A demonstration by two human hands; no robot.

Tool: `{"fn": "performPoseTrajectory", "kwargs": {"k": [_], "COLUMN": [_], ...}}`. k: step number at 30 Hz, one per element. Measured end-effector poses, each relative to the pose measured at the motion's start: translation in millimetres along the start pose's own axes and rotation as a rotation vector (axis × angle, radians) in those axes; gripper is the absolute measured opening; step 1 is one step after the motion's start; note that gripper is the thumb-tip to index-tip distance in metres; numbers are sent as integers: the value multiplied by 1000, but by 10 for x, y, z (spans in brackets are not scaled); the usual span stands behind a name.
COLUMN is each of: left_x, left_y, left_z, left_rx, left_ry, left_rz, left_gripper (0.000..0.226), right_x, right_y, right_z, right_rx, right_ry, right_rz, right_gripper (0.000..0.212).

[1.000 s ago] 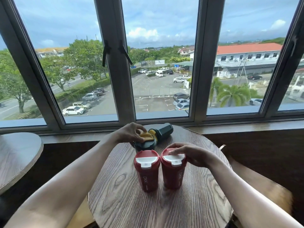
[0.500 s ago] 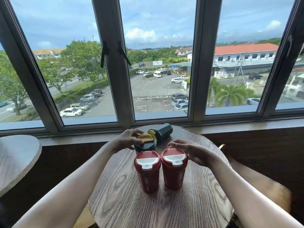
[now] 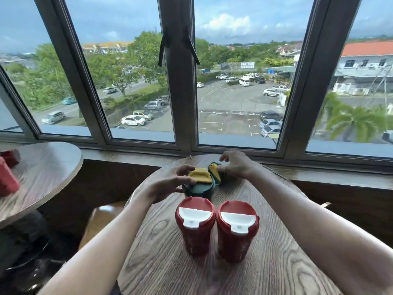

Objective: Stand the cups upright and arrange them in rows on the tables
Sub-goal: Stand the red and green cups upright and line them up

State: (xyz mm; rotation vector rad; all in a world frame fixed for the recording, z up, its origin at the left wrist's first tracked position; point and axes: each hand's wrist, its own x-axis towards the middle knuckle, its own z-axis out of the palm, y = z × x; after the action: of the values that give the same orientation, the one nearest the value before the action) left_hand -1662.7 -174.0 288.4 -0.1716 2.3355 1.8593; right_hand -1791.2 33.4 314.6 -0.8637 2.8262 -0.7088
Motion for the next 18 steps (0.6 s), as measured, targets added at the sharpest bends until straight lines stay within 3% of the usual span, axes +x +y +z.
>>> {"fn": "performPoseTrajectory", "kwargs": {"k": [3, 7, 11, 16, 18], "left_x": [-16, -9, 8, -2, -5], "left_y": [-2, -32, -39, -5, -16], "left_z": [25, 44, 30, 27, 23], "left_rx": [-58, -111, -117, -100, -104], "left_ry": [30, 42, 37, 21, 12], "left_rz": [-10, -23, -34, -18, 7], "left_gripper": [47, 50, 57, 45, 47], "right_x": [262, 382, 380, 322, 307], "right_y": [16, 22, -40, -21, 19], "right_z": [78, 182, 288, 192, 62], "right_rx": [-214, -393, -323, -300, -242], "right_ry": [-68, -81, 12, 89, 108], "right_rz": [-17, -13, -71, -120, -127], "right_gripper": [63, 69, 46, 16, 19]}}
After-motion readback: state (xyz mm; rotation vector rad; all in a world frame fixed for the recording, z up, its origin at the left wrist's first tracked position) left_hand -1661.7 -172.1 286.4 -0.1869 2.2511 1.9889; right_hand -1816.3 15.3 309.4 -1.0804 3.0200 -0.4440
